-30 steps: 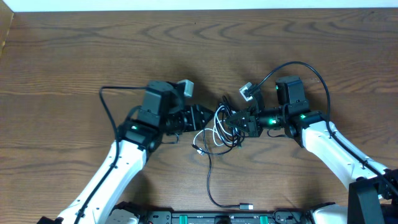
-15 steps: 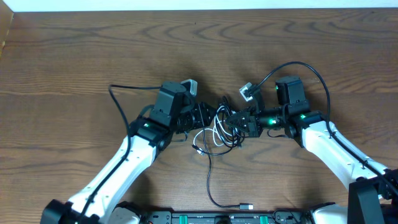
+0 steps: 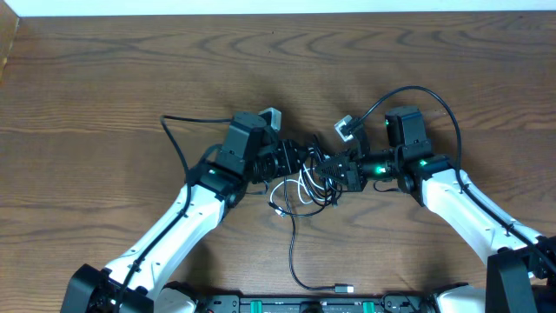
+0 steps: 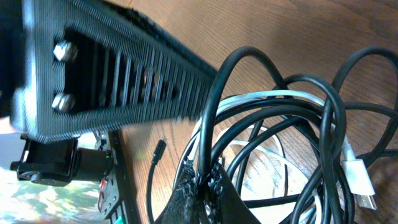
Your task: Untangle cables
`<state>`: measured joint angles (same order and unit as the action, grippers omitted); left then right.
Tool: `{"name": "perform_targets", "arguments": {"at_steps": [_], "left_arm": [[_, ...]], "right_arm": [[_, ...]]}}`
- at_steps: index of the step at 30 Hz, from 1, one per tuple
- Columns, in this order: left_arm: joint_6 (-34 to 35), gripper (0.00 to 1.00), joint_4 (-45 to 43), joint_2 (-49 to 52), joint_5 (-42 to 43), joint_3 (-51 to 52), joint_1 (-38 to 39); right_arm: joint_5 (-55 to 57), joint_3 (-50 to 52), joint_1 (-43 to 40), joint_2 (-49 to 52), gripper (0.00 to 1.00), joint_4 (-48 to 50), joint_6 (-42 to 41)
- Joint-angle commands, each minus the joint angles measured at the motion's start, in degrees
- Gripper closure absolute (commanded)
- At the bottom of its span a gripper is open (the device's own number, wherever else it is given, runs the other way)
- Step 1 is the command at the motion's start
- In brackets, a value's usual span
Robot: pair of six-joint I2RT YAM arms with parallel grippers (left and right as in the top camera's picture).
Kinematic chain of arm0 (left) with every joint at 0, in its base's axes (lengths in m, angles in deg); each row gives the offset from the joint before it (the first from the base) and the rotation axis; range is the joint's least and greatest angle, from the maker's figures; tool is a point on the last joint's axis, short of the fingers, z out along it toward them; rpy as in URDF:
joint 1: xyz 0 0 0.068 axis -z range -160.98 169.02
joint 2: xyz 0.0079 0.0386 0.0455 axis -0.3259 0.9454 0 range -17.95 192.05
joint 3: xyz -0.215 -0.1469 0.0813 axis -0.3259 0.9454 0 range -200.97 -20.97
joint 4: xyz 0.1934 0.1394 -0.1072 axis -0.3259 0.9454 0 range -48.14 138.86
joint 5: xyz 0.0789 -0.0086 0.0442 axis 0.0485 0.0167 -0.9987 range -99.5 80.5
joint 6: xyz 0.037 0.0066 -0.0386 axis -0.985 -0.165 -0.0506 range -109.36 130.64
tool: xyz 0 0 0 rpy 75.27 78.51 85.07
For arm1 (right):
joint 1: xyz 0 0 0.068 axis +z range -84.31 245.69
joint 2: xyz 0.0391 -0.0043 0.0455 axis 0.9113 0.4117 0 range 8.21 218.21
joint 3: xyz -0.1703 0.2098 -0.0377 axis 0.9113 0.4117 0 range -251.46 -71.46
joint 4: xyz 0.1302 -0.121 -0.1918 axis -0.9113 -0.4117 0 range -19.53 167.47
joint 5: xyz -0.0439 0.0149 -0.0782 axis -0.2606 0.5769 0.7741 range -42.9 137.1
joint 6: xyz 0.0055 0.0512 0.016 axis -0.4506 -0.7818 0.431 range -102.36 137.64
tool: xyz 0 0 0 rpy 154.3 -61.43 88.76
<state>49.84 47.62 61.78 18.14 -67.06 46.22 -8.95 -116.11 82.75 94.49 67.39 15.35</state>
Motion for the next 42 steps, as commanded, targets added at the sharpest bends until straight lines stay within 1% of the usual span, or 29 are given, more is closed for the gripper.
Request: {"name": "perform_targets", "arguments": {"at_steps": [1,5,8,15,20,29,42], "left_arm": [[-2.1,0.58,0.4,0.2,1.7,0.0,1.9],[-2.5,0.58,0.6,0.8,1.7,0.0,2.3],[-2.5,0.64,0.6,1.4,1.7,0.0,2.3],[-2.5,0.67,0.4,1.6,0.8,0.0,2.2],[-2.5,0.74,0.5,1.6,-0.1,0.0,2.2],[-2.5,0.81,0.5,1.6,-1.8,0.0,2.2],[-2.5,0.80,0.6,1.6,-1.4,0.0,2.3]], "right_arm": [[-1.0,-0.8,-0.2,-0.6,0.99,0.0,1.1],[-1.1,-0.8,-0.2,-0.6,0.99,0.0,1.0],[-1.1,-0.8,-0.2,-0.6,0.99,0.0,1.0],[-1.1,-0.8,-0.2,-0.6,0.99,0.0,1.1],[-1.1,-0.8,-0.2,-0.6,0.99,-0.2,1.1],[-1.0,-0.8,-0.2,-0.6,0.99,-1.3,1.1],[-1.0,-0.8,-0.2,-0.6,0.99,-1.3,1.1]]}}
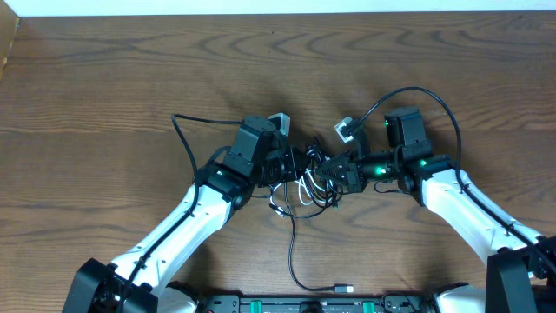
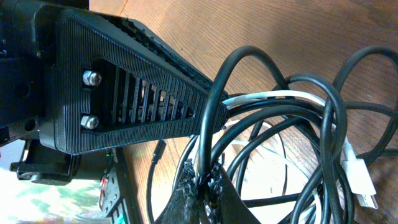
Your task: Untangle cables
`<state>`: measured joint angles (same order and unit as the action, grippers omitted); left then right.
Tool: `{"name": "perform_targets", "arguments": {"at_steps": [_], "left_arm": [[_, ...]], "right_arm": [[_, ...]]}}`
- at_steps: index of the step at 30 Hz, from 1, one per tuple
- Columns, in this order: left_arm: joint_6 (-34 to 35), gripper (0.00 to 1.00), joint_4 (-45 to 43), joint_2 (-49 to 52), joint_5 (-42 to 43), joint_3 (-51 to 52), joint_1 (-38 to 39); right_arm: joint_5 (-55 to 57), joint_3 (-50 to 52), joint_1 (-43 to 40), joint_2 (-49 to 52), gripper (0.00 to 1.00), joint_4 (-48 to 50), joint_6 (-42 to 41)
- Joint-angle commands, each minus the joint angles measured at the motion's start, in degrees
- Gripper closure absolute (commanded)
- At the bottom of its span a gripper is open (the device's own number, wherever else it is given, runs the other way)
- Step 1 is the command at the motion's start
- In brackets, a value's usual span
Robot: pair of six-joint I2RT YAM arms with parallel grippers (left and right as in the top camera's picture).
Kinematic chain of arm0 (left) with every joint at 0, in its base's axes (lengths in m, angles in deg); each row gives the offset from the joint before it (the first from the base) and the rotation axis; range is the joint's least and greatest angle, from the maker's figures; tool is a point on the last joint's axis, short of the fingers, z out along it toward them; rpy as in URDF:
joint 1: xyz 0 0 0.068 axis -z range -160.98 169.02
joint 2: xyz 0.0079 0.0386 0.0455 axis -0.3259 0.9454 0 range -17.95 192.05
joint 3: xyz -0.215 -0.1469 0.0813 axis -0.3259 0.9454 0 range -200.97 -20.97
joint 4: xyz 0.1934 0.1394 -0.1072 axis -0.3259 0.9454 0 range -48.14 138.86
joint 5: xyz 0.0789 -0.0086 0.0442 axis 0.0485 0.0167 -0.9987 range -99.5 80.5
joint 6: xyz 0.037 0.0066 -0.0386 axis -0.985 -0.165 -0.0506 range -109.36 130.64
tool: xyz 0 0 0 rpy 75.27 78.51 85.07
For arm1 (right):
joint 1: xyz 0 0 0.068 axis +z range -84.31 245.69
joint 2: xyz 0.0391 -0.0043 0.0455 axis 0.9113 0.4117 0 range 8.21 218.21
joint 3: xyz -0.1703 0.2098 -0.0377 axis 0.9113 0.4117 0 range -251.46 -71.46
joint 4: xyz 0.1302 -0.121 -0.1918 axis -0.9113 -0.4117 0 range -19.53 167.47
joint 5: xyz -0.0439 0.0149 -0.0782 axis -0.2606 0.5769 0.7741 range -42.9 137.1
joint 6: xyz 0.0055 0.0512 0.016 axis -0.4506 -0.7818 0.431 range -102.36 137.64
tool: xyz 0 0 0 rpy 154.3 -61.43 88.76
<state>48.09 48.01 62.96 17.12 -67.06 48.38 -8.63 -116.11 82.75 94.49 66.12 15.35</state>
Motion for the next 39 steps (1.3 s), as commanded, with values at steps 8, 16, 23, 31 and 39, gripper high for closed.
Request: {"name": "perform_targets", "arguments": {"at_steps": [8,16,23,31,39], "left_arm": [[-0.7,0.86,0.2,0.4,-0.4,0.0,0.1],[-0.7,0.92,0.1,0.4,-1.3,0.0,0.1],[-1.7,0.92,-1.1,-3.6,-3.5,-0.3,-6.0],[-4.5,0.92,-1.0,-14.5,-1.1,-0.4,-14.1],[-5.8,0.92,-1.1,-20.9,-1.1,-0.4,-15.8]], "right_arm": [[-1.4,-0.8,-0.2,-0.6,0.99,0.0,1.1],[-1.4,-0.8,-0.2,-0.6,0.99,0.0,1.1],[1.2,-0.8,-0.2,-0.6,0.99,-0.5,1.0],[18.2,-0.8,-0.2,-0.6,0.99,-2.5,-6.8],[39.4,-0.8,-0.2,-0.6,0.99,-8.4,-18.7]]}}
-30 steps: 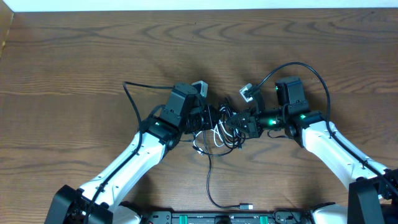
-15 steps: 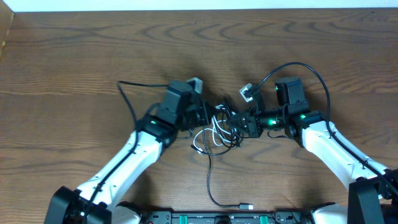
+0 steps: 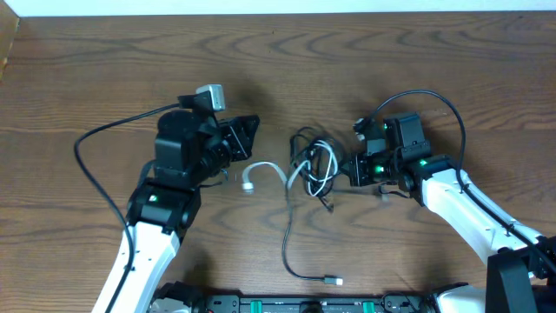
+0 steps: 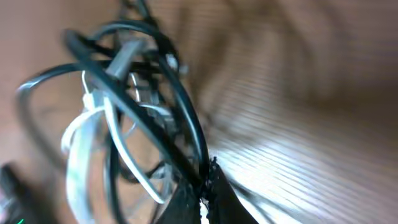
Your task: Untangle cables
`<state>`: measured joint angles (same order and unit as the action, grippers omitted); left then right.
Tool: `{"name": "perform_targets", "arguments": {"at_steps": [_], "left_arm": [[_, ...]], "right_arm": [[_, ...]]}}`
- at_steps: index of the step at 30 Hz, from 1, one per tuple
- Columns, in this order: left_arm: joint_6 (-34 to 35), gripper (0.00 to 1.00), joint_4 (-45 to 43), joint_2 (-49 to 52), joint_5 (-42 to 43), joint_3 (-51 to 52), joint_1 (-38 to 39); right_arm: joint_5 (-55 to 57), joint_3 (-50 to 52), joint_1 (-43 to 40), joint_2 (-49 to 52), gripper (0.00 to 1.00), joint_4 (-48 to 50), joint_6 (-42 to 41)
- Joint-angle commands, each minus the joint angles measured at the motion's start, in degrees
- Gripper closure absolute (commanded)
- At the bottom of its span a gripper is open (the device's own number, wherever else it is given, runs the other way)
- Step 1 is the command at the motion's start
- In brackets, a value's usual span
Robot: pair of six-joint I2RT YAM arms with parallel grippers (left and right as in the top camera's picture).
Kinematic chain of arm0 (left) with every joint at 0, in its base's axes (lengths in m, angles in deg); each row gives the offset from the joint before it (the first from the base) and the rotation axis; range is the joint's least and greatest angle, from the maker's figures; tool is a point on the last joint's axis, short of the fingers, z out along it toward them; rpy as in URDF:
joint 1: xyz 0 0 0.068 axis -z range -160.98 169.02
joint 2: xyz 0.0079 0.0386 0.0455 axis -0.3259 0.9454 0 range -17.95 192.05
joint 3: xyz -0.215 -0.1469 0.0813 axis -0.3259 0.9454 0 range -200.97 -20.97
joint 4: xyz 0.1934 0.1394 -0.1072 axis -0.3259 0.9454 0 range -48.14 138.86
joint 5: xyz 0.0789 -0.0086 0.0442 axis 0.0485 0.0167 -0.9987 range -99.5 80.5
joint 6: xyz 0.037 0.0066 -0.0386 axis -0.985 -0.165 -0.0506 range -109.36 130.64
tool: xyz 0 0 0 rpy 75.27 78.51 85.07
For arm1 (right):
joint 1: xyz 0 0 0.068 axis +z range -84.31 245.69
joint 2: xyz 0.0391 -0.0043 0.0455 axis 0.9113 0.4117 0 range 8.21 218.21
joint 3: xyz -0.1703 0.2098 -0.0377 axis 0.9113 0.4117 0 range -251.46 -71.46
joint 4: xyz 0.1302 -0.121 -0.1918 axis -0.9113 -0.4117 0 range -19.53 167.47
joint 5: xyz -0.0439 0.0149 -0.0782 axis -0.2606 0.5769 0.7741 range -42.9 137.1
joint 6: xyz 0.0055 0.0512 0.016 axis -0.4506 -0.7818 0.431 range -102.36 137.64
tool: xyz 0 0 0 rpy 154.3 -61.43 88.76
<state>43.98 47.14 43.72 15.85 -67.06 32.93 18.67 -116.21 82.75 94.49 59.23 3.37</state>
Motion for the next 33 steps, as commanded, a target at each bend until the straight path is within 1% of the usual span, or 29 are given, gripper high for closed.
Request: {"name": "perform_targets", "arguments": {"at_steps": [1,4,8,9,10,12,13,14,15,16,18,19,20,21,24,27,31,33], "left_arm": [[-1.6,0.92,-0.3,-2.0,0.1,-0.4,-0.4],[-1.6,0.92,-0.2,-2.2,0.4,-0.4,-0.3],[-1.6,0.91,0.7,-1.2,5.3,-0.3,0.2],[-1.6,0.85,1.3,-0.7,6.2,-0.3,0.6],[-1.6,0.76,2.4,0.0,6.4,-0.3,1.4],[-1.6,0.69,3.6,1.2,6.4,-0.3,2.5],[-1.6,0.61,3.6,2.6,6.4,-0.3,3.2],[-1.6,0.60,3.6,3.3,6.3,-0.3,3.3],[-1.6,0.58,3.6,3.9,6.3,-0.3,3.3],[-1.6,0.57,3.6,4.4,6.1,-0.3,3.3],[-1.6,0.57,3.6,5.4,6.2,-0.3,3.3],[-1.6,0.57,3.7,6.3,6.2,-0.3,3.3],[-1.6,0.57,3.7,6.6,6.2,-0.3,3.3],[-1.6,0.57,3.7,6.9,6.2,-0.3,3.3],[-1.6,0.56,3.7,7.4,6.1,-0.3,3.3],[-1.6,0.56,3.7,7.5,5.0,-0.3,3.3],[-1.6,0.56,3.7,7.5,3.2,-0.3,3.3],[-1.6,0.56,3.6,7.5,2.0,-0.3,3.3]], "right_arm": [[13.5,-0.7,-0.2,-0.6,0.99,-2.1,-7.5],[15.0,-0.7,-0.2,-0.6,0.99,-3.0,-8.4],[15.0,-0.7,-0.2,-0.6,0.99,-2.7,-8.4],[14.9,-0.7,-0.2,-0.6,0.99,-2.6,-8.4],[14.4,-0.7,-0.2,-0.6,0.99,-2.3,-8.4],[13.1,-0.7,-0.2,-0.6,0.99,-2.0,-8.0],[11.5,-0.7,-0.2,-0.6,0.99,-1.5,-6.1],[11.6,-0.7,-0.2,-0.6,0.98,-1.5,-5.5],[11.9,-0.7,-0.3,-0.6,0.95,-1.5,-4.9],[12.1,-0.7,-0.5,-0.7,0.89,-1.5,-4.3],[12.0,-0.8,-1.2,-1.1,0.80,-1.5,-4.1],[12.0,-1.2,-2.8,-2.2,0.66,-1.8,-4.1],[12.0,-1.4,-3.7,-2.9,0.60,-2.0,-4.1],[12.0,-1.7,-4.6,-3.7,0.57,-2.2,-4.1],[12.0,-2.1,-7.5,-7.2,0.53,-3.3,-4.1],[12.0,-2.1,-9.6,-11.4,0.51,-4.6,-4.1],[7.6,-2.1,-9.6,-15.8,0.52,-4.7,-4.1],[4.9,-2.1,-8.8,-16.4,0.55,-4.9,-4.0]]}}
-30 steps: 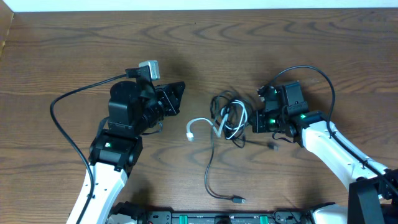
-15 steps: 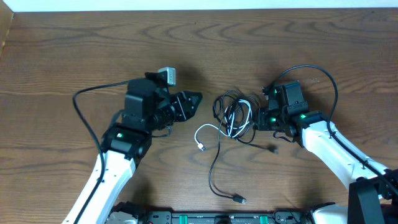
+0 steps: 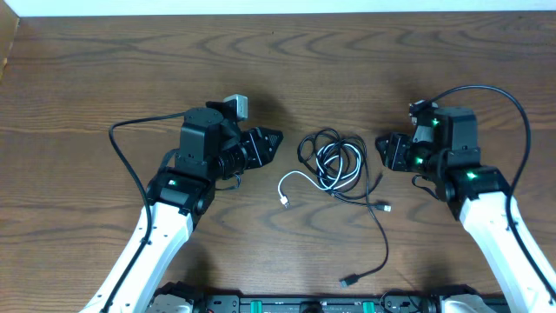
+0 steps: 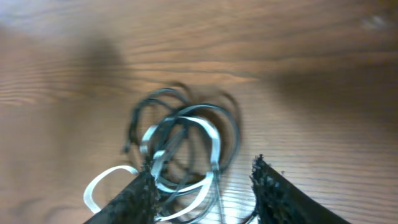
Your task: Untangle cables
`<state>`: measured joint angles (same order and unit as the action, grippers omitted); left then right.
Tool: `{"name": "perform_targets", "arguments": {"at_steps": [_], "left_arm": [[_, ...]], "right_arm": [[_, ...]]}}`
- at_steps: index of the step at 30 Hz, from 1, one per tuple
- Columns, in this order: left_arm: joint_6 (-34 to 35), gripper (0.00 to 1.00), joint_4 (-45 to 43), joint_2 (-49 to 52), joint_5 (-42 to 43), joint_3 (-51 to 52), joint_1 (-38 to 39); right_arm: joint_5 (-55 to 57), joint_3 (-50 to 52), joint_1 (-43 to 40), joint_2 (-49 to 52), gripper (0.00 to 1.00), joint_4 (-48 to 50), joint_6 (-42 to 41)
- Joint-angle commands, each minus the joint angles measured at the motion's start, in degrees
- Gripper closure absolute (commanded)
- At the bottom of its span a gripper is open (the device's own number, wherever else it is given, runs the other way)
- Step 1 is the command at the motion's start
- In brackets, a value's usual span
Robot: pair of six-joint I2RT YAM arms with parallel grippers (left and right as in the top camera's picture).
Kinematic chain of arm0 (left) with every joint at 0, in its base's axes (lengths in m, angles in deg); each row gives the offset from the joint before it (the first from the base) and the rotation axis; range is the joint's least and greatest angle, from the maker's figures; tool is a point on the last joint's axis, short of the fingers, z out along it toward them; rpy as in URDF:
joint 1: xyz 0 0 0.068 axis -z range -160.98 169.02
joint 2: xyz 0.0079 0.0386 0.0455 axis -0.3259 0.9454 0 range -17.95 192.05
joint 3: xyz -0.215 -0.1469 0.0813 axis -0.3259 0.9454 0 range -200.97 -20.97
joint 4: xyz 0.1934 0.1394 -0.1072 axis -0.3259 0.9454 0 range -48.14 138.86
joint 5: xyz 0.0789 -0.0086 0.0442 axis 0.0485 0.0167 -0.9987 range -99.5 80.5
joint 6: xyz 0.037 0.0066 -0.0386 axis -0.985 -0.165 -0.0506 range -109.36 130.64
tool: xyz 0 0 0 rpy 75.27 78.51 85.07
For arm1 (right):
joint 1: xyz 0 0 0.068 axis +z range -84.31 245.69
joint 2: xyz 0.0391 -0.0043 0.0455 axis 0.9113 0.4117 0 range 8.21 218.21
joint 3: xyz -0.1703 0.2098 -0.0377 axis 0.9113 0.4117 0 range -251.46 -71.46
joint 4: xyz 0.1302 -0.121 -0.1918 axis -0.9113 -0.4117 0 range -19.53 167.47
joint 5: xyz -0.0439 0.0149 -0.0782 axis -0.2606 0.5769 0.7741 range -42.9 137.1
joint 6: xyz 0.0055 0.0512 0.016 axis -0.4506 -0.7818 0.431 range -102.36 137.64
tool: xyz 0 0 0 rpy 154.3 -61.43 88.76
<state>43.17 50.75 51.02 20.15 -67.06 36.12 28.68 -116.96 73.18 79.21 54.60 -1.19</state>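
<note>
The cable tangle (image 3: 333,161) lies mid-table: black loops wound with a white cable. The white cable's free end (image 3: 286,197) curls out to the lower left. One black tail runs down to a plug (image 3: 347,280) near the front edge, and a shorter one ends at a plug (image 3: 385,207). My right gripper (image 3: 382,149) stands open just right of the tangle, holding nothing. In the right wrist view the blurred tangle (image 4: 180,146) lies beyond the open right gripper (image 4: 204,165). My left gripper (image 3: 268,143) points at the tangle from the left, apart from it.
Bare wooden table (image 3: 287,69) surrounds the cables. My left arm's own black lead (image 3: 130,165) loops out to the left. The right arm's lead (image 3: 512,104) arcs over at the right. The table's far edge runs along the top of the overhead view.
My right gripper was shut on a black strand of the tangle. Now it is open and further right, and the tangle rests on the table. My left gripper has come slightly closer.
First both grippers met at the tangle, my right shut on a black strand and the left finger pushed in among the loops. Then my left arm was far to the left with the white end drawn out. Now both stand clear of the looser bundle.
</note>
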Motion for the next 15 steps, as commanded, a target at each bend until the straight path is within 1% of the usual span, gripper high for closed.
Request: {"name": "perform_targets", "arguments": {"at_steps": [1,7,9,12,13,15], "left_arm": [[-0.8,0.56,0.0,0.2,-2.4,-0.3,0.1],[-0.8,0.56,0.0,0.2,-3.4,-0.3,0.1],[-0.8,0.56,0.1,0.2,-3.3,-0.3,0.1],[-0.8,0.56,0.1,0.2,-3.3,-0.3,0.1],[-0.8,0.56,0.2,0.2,-3.3,-0.3,0.1],[-0.8,0.56,0.5,0.2,-3.3,-0.3,0.1]], "right_arm": [[-5.9,-1.3,1.3,-1.1,0.57,-0.4,0.5],[-6.1,-1.2,7.5,2.3,0.59,-1.2,0.0],[-5.4,-1.2,9.4,4.0,0.64,-1.2,-1.2],[-2.3,-1.2,11.2,7.8,0.76,-1.6,-7.2],[-2.0,-1.2,11.3,8.9,0.78,-1.6,-9.0],[-2.1,-1.2,11.3,11.0,0.79,-0.8,-11.2]]}}
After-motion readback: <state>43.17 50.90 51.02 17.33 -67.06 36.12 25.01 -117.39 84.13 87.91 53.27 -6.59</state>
